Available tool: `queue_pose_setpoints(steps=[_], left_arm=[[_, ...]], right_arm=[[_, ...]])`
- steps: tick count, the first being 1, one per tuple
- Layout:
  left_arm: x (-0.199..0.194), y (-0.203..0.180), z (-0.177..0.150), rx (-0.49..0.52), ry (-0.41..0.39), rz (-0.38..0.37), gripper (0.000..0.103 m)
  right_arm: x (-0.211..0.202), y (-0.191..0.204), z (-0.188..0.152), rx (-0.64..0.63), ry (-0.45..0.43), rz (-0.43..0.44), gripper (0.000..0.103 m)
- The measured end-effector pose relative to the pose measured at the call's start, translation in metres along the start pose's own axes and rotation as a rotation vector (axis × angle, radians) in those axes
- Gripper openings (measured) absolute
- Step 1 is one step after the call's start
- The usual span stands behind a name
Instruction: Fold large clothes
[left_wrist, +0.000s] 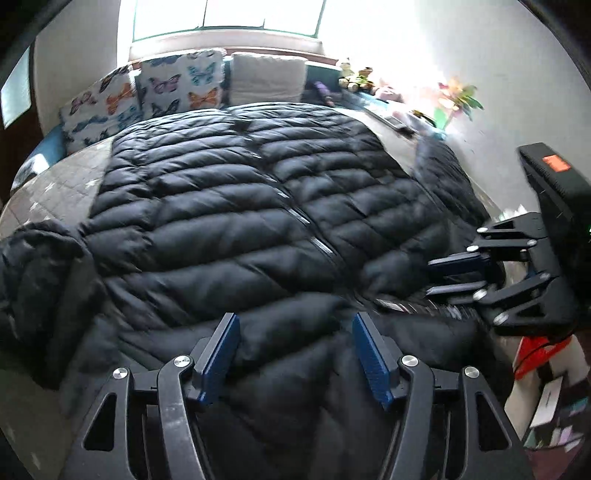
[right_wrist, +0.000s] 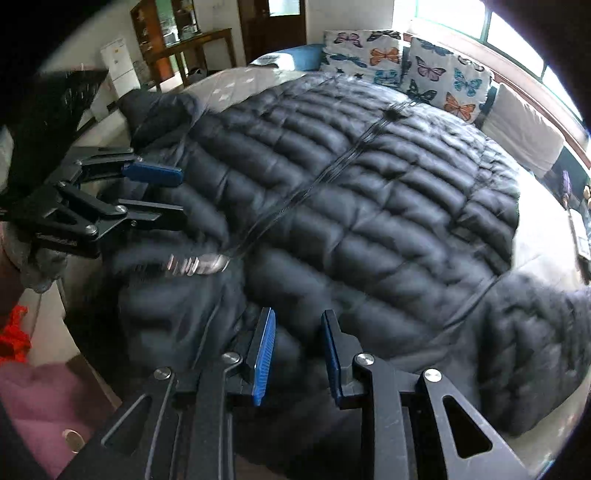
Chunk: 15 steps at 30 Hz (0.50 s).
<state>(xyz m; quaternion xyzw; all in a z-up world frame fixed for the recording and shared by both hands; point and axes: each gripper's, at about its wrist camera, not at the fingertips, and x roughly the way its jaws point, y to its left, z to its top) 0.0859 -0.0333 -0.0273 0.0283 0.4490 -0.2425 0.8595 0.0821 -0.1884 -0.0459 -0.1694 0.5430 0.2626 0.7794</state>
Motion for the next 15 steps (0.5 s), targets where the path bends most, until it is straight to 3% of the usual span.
queue_pose_setpoints(steps=[3,6,9,11,13,15], left_arm=[[0.006,-0.018,-0.021,0.069,-0.029,0.064,0.070],[0.012,-0.032,-0.032,0.158,-0.044,0.136,0.070],[0.013,-0.028,-0.032,0.144,-0.039,0.122,0.072],[0.013,-0.022,-0.031,0.112,-0.037,0.099,0.072],[0.012,-0.019,-0.030,0.098,-0.041,0.093,0.073],[0.010,-0.018,-0.030,0.096,-0.043,0.100,0.073]], right_arm=[[0.001,0.015,-0.019,-0.058,-0.096,-0.077,0.033],[-0.012,0.006,-0.015,-0.016,-0.105,-0.055,0.033],[-0.032,-0.010,-0.009,0.035,-0.167,-0.070,0.034],[-0.037,-0.027,-0.007,0.081,-0.197,-0.102,0.040],[-0.034,-0.045,-0.015,0.167,-0.200,-0.095,0.057],[-0.014,-0.060,-0.026,0.221,-0.142,-0.083,0.059]])
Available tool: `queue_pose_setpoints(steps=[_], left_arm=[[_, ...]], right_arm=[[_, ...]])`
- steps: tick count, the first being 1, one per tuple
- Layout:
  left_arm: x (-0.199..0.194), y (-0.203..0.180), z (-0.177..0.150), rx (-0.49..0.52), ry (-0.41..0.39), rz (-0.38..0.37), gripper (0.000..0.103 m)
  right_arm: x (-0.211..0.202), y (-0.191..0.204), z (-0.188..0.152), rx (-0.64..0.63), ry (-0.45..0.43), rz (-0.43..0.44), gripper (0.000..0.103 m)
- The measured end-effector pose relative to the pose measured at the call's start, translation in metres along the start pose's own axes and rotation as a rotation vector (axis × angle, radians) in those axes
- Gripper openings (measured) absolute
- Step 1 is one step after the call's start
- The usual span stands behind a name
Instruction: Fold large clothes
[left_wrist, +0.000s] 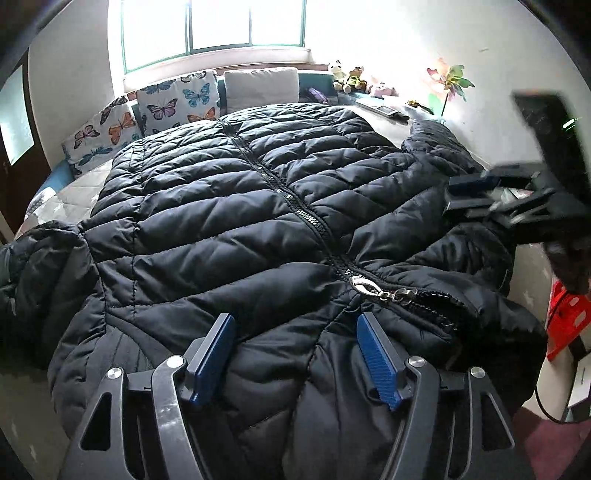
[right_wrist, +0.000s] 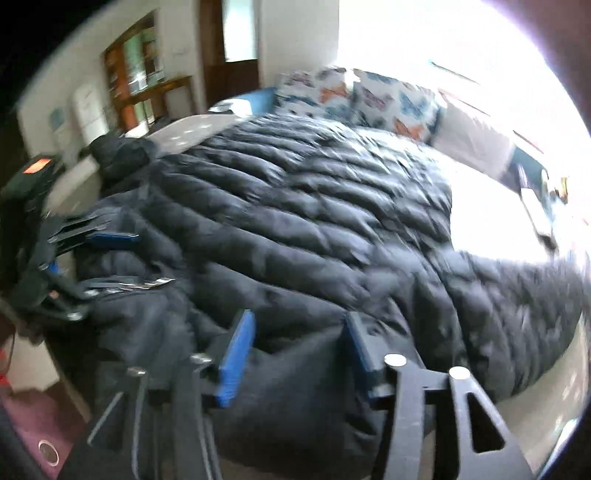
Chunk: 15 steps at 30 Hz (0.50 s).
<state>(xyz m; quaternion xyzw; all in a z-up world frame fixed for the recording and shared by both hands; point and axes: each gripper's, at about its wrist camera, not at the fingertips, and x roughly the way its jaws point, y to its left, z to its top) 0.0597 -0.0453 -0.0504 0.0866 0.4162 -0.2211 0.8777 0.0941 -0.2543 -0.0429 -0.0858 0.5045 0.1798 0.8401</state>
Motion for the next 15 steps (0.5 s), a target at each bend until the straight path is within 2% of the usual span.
queue_pose_setpoints(steps=[1,4,7,11,15], left_arm=[[-0.001,0.000,0.001,0.000,0.006,0.001,0.073],[-0.007,0.003,0.007,-0.007,0.027,-0.015,0.073],[-0.020,0.012,0.017,-0.046,0.018,-0.028,0.073],[-0.037,0.025,0.035,-0.117,-0.035,-0.011,0.075],[-0.042,0.031,0.054,-0.172,-0.058,-0.010,0.078]], right_arm=[[0.005,-0.007,-0.005,0.029,0.012,0.018,0.059],[-0.012,-0.025,-0.005,0.105,-0.038,0.104,0.059],[-0.037,-0.056,0.001,0.186,-0.112,0.113,0.059],[-0.055,-0.116,0.001,0.330,-0.156,0.002,0.059],[-0.056,-0.188,-0.006,0.501,-0.161,-0.102,0.059]])
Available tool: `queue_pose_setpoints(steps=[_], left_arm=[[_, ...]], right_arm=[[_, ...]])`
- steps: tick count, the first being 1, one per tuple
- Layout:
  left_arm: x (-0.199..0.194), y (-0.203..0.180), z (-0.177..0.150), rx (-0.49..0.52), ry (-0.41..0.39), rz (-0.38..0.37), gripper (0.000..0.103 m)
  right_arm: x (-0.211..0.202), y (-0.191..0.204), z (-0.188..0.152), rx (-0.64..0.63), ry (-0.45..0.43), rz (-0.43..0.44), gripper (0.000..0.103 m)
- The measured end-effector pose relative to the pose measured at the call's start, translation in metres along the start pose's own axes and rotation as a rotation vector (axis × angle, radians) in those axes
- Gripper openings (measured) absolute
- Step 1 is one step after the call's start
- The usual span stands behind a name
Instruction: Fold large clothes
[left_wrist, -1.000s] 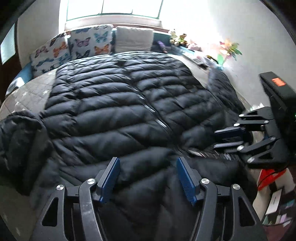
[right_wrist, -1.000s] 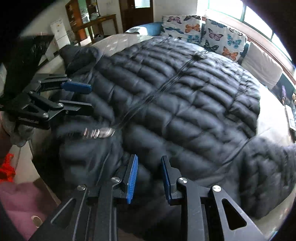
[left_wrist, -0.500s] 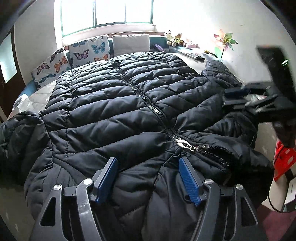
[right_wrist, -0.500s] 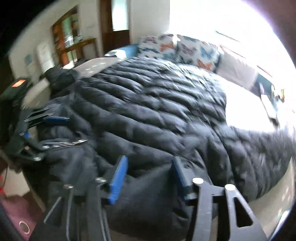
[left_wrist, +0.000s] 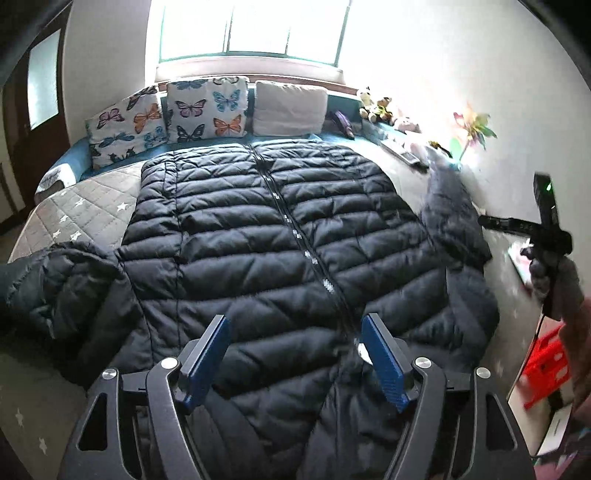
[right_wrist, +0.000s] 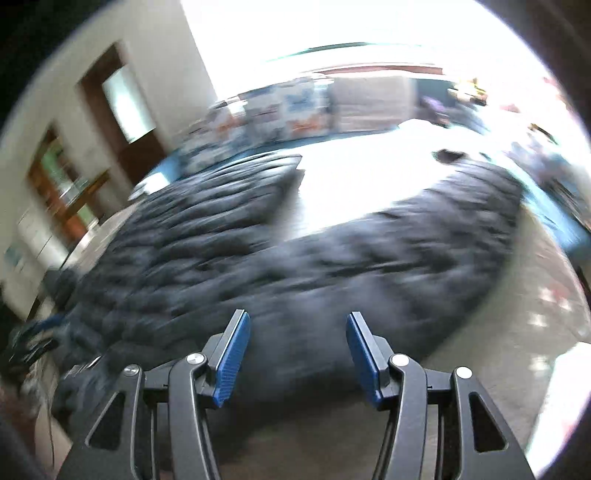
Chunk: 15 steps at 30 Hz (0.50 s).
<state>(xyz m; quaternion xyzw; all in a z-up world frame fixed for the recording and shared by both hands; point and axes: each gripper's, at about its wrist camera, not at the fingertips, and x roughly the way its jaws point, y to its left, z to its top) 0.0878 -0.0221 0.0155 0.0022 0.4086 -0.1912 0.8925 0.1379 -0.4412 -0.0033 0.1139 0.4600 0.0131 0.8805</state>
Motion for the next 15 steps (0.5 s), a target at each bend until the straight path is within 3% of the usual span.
queue_pose_setpoints(steps=[6,11,15], left_arm=[[0.018,-0.011,0.022,-0.029,0.037,-0.016,0.079],[0.042,-0.030,0.030,-0.004,0.083,-0.027,0.079],[0.059,-0.040,0.031,0.000,0.119,-0.038,0.079]], right_arm=[[0.021,-0.079,0.027,0.202,-0.014,-0.112,0.059],[0.037,-0.126,0.038,0.351,-0.023,-0.112,0.059],[0.042,-0.147,0.038,0.453,-0.030,-0.044,0.059]])
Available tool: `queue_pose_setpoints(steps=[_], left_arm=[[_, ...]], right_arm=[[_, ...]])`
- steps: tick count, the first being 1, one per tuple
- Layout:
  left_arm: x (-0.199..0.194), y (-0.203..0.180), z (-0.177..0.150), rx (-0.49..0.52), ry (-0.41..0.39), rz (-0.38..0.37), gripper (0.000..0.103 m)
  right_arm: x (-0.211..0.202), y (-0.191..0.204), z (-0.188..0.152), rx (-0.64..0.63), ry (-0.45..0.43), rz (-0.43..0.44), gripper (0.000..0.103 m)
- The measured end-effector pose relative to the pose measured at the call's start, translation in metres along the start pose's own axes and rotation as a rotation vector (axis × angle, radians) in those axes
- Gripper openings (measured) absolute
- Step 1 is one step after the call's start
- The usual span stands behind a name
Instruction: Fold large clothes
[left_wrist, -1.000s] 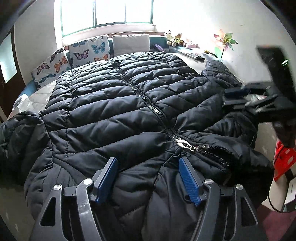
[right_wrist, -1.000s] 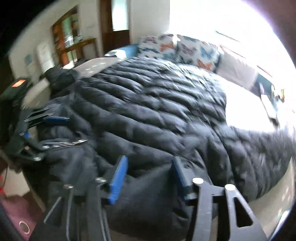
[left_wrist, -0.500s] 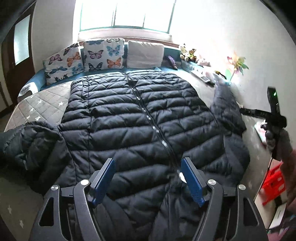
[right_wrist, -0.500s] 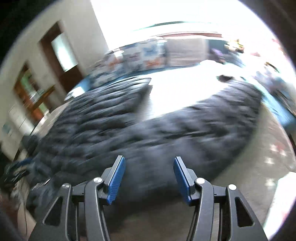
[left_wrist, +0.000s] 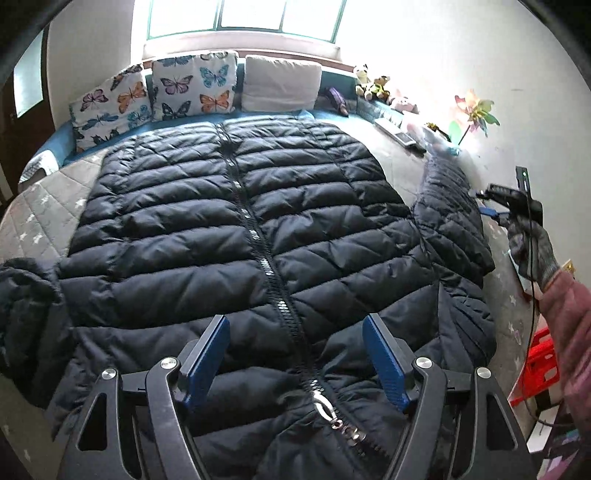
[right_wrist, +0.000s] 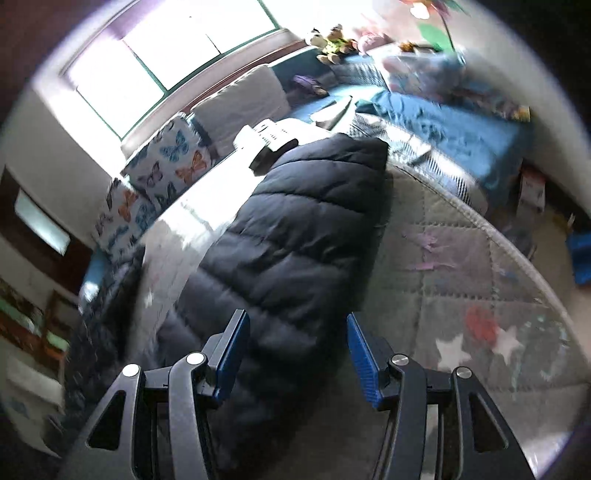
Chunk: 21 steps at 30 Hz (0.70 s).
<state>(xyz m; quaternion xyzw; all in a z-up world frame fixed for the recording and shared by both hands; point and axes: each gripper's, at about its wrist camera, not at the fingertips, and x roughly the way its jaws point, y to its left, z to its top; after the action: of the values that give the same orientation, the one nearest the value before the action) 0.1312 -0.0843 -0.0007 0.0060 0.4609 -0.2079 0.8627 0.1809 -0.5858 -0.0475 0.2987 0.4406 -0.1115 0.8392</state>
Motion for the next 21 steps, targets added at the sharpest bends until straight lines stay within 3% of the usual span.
queue_pose_setpoints(steps=[7,9,10,14,21], left_arm=[[0.024,-0.003,-0.005,-0.001,0.056,-0.001,0.079],[0.028,-0.002,-0.006,-0.006,0.068,0.000,0.079],[0.030,-0.001,-0.007,-0.010,0.072,0.002,0.079],[0.033,0.003,-0.010,-0.020,0.080,0.001,0.079],[0.027,0.007,-0.011,-0.038,0.056,-0.018,0.079]], right_arm=[[0.010,-0.015,0.014,0.076,-0.023,0.097,0.059],[0.014,-0.019,0.016,0.105,-0.028,0.125,0.049],[0.016,-0.021,0.017,0.122,-0.026,0.133,0.038],[0.018,-0.028,0.018,0.174,-0.023,0.179,0.020],[-0.033,0.020,0.028,0.048,-0.123,0.216,0.012]])
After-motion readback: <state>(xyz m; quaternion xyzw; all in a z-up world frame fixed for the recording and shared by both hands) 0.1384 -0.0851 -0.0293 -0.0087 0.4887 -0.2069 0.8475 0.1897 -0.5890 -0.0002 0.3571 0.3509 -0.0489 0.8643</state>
